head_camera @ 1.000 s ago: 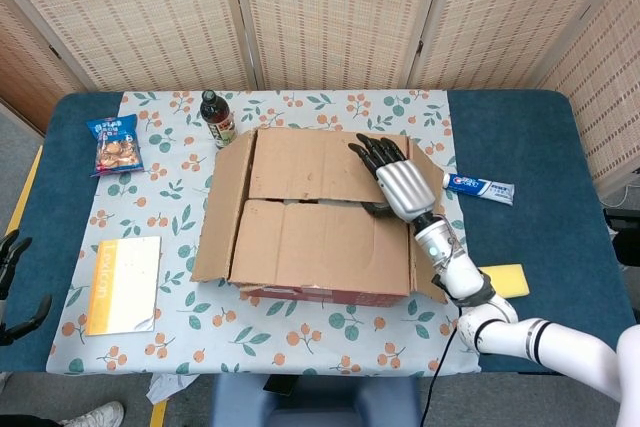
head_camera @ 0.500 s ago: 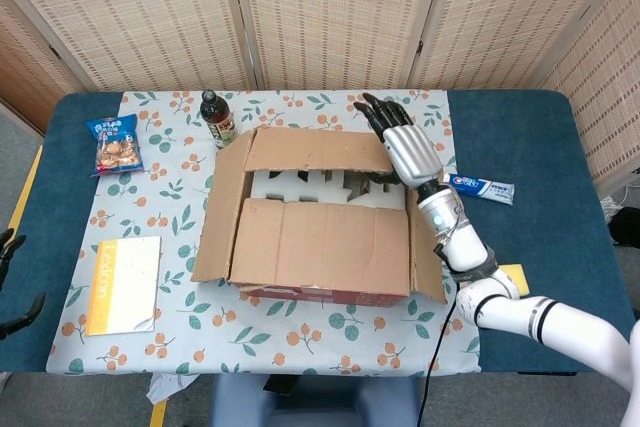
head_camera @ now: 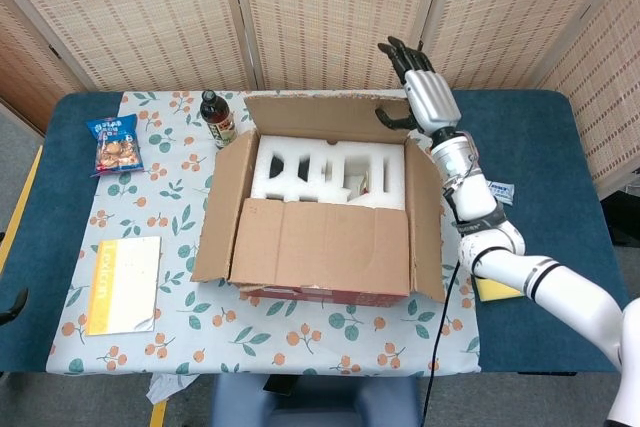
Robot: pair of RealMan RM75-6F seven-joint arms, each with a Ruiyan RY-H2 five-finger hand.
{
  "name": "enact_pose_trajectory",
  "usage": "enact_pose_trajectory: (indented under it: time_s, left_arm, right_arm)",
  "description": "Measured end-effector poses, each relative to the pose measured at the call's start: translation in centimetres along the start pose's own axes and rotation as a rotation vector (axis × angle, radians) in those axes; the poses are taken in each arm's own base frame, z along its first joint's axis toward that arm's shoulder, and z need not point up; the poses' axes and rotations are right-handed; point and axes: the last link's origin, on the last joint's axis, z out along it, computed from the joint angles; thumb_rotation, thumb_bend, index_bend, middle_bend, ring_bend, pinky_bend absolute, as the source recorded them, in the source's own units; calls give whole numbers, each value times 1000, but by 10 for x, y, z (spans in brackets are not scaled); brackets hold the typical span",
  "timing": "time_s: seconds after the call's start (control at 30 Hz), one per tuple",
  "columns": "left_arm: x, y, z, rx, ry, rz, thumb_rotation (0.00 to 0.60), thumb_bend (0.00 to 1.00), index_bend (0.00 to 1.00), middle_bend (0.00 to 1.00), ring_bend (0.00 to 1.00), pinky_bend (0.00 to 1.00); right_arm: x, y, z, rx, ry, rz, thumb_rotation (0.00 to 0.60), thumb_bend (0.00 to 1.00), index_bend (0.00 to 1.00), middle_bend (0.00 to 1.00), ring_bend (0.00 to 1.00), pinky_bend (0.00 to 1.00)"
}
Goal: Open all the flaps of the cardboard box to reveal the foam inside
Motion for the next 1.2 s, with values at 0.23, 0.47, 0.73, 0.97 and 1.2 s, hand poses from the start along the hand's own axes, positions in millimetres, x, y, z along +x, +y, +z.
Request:
enact_pose_trajectory:
  time_s: [0.23, 0.47, 0.73, 0.97, 1.2]
  left_arm:
    - [-1, -6, 7, 29, -9, 1, 600, 446, 0, 0, 0, 0]
    - [-3, -7, 9, 36, -22, 15, 600, 446, 0, 0, 0, 0]
    - [-4, -8, 11, 43, -30, 18, 600, 446, 0, 0, 0, 0]
    - [-5, -10, 13, 52, -21, 36, 600, 445, 0, 0, 0, 0]
    - [-10, -10, 16, 57, -35, 52, 600, 446, 0, 0, 0, 0]
  right_arm:
    - [15, 25, 23, -77, 33, -44, 600, 378, 0, 0, 0, 0]
    - [19, 41, 29, -92, 49, -97, 600, 378, 0, 0, 0, 0]
    - [19, 40, 5, -39, -38, -25, 600, 378, 0, 0, 0, 0]
    - [30, 21, -46, 6, -257, 180, 600, 377, 0, 0, 0, 81]
    - [27, 21, -75, -14, -392, 351, 600, 378, 0, 0, 0, 260]
